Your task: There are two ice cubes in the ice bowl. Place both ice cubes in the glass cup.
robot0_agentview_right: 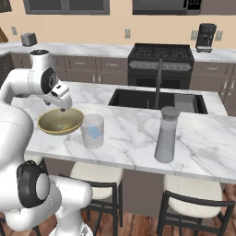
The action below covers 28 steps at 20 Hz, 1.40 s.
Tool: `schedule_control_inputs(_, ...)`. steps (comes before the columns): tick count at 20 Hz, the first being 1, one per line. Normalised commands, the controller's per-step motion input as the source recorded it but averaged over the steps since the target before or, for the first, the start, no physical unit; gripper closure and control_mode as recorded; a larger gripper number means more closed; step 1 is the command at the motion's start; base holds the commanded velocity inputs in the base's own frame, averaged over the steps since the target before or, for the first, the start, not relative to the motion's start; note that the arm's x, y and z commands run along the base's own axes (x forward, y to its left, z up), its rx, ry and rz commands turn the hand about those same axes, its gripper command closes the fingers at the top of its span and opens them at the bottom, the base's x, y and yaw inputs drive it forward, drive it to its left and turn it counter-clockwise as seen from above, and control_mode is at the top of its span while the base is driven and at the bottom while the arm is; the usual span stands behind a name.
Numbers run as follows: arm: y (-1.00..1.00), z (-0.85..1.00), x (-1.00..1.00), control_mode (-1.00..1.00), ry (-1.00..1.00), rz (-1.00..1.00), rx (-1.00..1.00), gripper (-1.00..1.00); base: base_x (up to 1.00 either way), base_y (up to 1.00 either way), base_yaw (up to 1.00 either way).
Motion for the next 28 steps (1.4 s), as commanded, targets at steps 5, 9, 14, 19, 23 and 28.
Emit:
schedule_control_inputs(5, 0.13, -0.16, 0.0, -1.0, 0.0, 0.0, 0.06, -1.0, 0.0, 0.0, 0.0)
schedule_control_inputs(9, 0.23, -0.26, 0.14, -1.0, 0.0, 0.0, 0.05, -1.0, 0.0, 0.0, 0.0)
schedule_control_inputs(14, 0.22, -0.33, 0.22, -1.0, 0.0, 0.0, 0.0, -1.0, 0.0, 0.0, 0.0)
schedule_control_inputs(19, 0.06, -0.47, 0.35, -1.0, 0.06, 0.0, 0.0, -1.0, 0.0, 0.0, 0.0)
schedule_control_inputs(23, 0.0, -0.55, 0.35, -1.0, 0.07, 0.0, 0.0, -1.0, 0.0, 0.0, 0.0)
schedule_control_inputs(28, 0.09, -0.36, 0.21, -1.0, 0.05, 0.0, 0.0, -1.0, 0.0, 0.0, 0.0)
